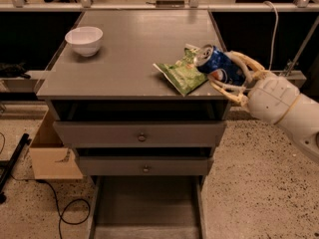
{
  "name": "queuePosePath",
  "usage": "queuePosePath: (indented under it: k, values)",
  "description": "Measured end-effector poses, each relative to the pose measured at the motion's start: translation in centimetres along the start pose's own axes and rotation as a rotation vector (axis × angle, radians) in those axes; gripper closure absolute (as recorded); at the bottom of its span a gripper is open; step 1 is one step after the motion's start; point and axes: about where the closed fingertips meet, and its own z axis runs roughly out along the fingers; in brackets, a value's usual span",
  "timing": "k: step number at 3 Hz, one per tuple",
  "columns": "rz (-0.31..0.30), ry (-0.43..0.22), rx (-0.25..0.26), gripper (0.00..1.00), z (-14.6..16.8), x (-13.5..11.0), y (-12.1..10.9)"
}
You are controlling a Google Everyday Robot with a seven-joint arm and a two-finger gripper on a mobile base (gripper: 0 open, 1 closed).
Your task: Pick pepsi can from bottom drawer and place on counter
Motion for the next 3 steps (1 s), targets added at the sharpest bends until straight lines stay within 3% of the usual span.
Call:
queuePosePath:
  k: [2,3]
  values:
    - [-0.016,-0.096,-0.194,1.0,8.4,-2.4,0.0]
    - [-0.028,-0.155,-0.28,1.0,12.6,-4.3,1.5]
